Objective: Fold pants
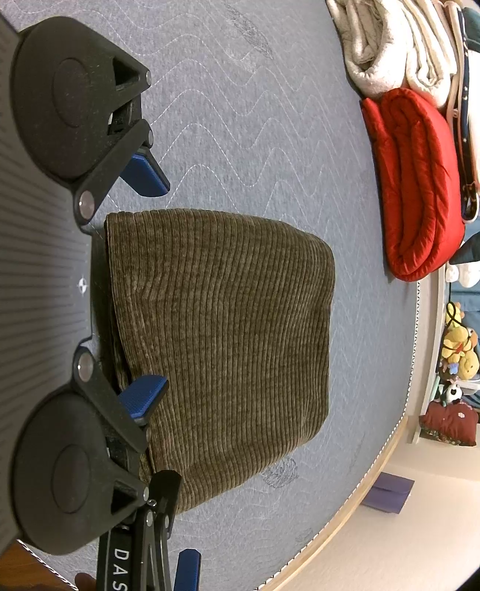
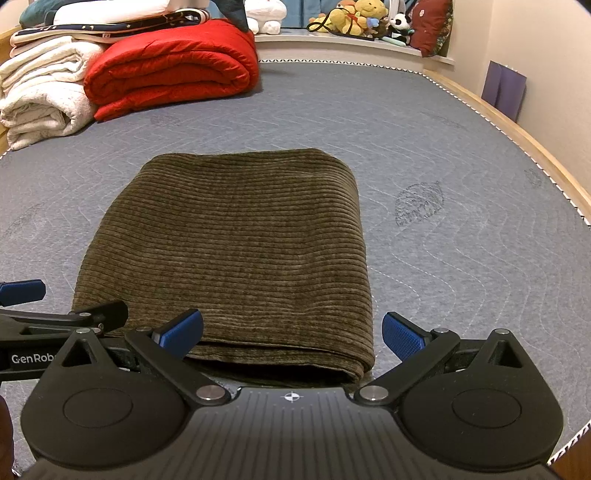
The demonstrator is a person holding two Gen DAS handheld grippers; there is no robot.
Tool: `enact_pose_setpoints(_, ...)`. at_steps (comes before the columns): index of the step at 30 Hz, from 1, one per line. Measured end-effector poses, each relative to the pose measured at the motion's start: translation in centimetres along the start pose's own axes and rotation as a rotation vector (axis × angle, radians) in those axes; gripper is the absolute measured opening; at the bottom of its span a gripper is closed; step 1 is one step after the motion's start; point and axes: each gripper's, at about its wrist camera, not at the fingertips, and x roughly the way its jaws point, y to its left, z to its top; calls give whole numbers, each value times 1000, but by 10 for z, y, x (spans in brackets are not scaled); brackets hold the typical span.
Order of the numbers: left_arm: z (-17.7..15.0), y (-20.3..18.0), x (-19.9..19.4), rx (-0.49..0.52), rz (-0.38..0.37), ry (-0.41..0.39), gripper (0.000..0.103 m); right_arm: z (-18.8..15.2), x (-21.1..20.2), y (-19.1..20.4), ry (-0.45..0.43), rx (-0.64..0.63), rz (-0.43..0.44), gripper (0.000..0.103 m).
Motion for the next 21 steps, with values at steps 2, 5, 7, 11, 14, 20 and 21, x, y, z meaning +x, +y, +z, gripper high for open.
enact_pose_setpoints(2, 0, 0, 0, 2, 1, -2, 103, 0, 0, -1, -1, -2, 1, 102)
enact_pose_setpoints(5, 0, -1, 0, 5, 1, -3, 103, 0, 0, -1, 0, -1, 1, 102)
enact_pose_setpoints(7, 0, -1, 0, 5, 1, -2, 103, 0, 0, -1, 0, 0, 1, 102)
enact_pose_setpoints(11, 0, -1, 0, 6, 1, -3, 103, 0, 0, -1, 0, -1, 1, 102)
enact_pose_setpoints(14, 0, -1, 0, 5, 1, -2, 103, 0, 0, -1, 0, 0, 2, 102)
enact_pose_setpoints(20, 0, -1, 0, 7, -2, -7, 103, 0, 0, -1, 0, -1, 2, 102)
enact_pose_setpoints(21, 0, 0, 0, 8, -3, -8, 103, 0, 0, -1, 0, 0, 2, 102)
